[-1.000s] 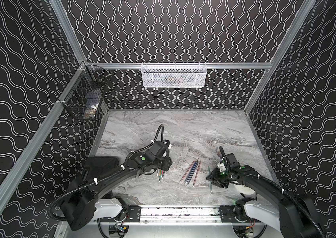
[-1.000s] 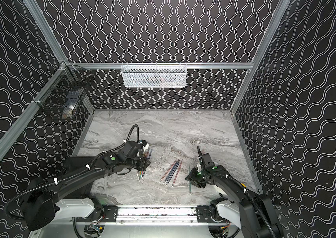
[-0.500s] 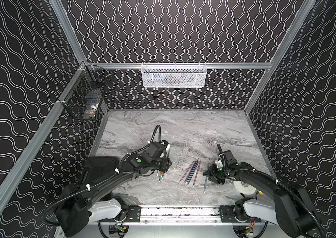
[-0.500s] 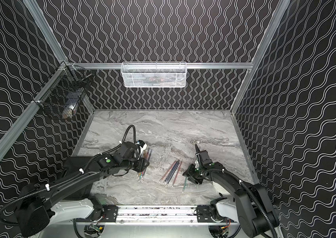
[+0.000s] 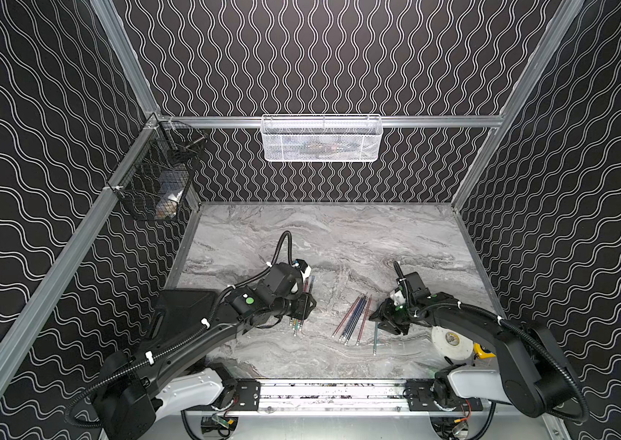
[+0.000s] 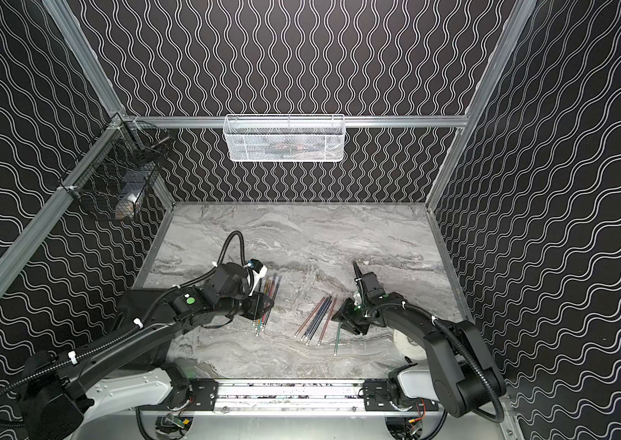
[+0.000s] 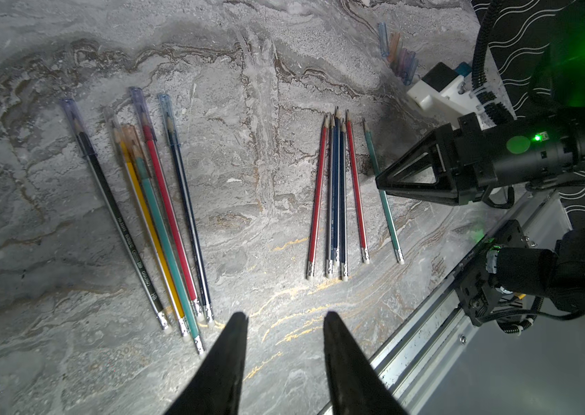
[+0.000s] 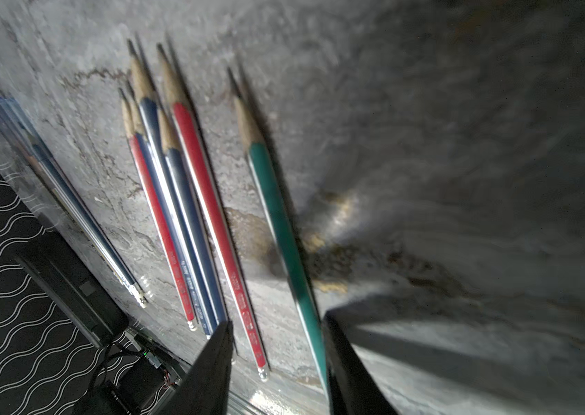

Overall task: Remove the protective cover of the pencils
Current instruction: Adjust the pencil at the center of the board.

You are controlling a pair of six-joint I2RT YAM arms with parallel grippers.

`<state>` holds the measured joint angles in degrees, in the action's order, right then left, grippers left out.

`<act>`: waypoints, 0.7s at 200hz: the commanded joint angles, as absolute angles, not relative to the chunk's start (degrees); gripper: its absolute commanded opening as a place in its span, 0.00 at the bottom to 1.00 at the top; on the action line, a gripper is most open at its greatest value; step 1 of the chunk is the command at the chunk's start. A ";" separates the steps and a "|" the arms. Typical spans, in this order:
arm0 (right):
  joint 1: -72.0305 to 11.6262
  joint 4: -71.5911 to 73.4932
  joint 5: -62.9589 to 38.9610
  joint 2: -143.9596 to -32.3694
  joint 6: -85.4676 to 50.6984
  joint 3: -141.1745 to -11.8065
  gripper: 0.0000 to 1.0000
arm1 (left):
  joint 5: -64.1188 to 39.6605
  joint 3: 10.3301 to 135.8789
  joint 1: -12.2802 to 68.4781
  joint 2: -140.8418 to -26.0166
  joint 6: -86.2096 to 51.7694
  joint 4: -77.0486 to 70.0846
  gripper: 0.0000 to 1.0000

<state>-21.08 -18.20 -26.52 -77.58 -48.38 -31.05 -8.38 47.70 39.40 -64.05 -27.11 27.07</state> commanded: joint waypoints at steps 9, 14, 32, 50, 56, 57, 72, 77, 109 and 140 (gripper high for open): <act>-21.37 -17.10 -26.19 -79.54 -47.31 -32.59 0.42 | -8.38 47.99 39.38 -62.35 -28.78 27.37 0.40; -21.40 -17.22 -26.11 -79.39 -47.16 -32.86 0.42 | -8.10 47.99 39.38 -62.00 -28.83 27.57 0.40; -21.47 -18.84 -25.86 -78.11 -46.48 -33.89 0.42 | -7.46 47.77 39.38 -60.56 -28.52 28.07 0.40; -21.48 -21.75 -24.73 -75.48 -45.73 -35.38 0.42 | -6.30 47.43 39.38 -59.15 -28.30 28.34 0.40; -21.50 -22.58 -24.47 -74.39 -45.50 -35.81 0.42 | -5.95 47.17 39.38 -58.63 -28.23 28.22 0.40; -21.47 -22.72 -24.41 -74.24 -45.42 -35.83 0.42 | -5.88 47.14 39.38 -58.54 -28.22 28.22 0.40; -21.48 -23.93 -23.91 -71.67 -44.82 -35.92 0.42 | -4.47 46.47 39.30 -57.39 -27.73 28.30 0.40; -21.49 -23.93 -24.05 -70.90 -44.59 -35.75 0.42 | -3.91 46.12 39.35 -57.12 -27.62 28.30 0.41; -21.43 -23.98 -24.70 -68.30 -43.34 -34.50 0.42 | -3.01 43.74 39.29 -57.93 -27.80 27.30 0.42; -21.40 -25.82 -23.29 -68.86 -42.97 -33.94 0.42 | -4.51 42.04 39.29 -62.58 -28.30 24.79 0.41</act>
<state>-21.37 -23.38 -24.64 -68.64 -43.88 -34.41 -4.25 42.92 39.33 -60.10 -27.46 27.81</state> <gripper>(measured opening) 0.423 0.417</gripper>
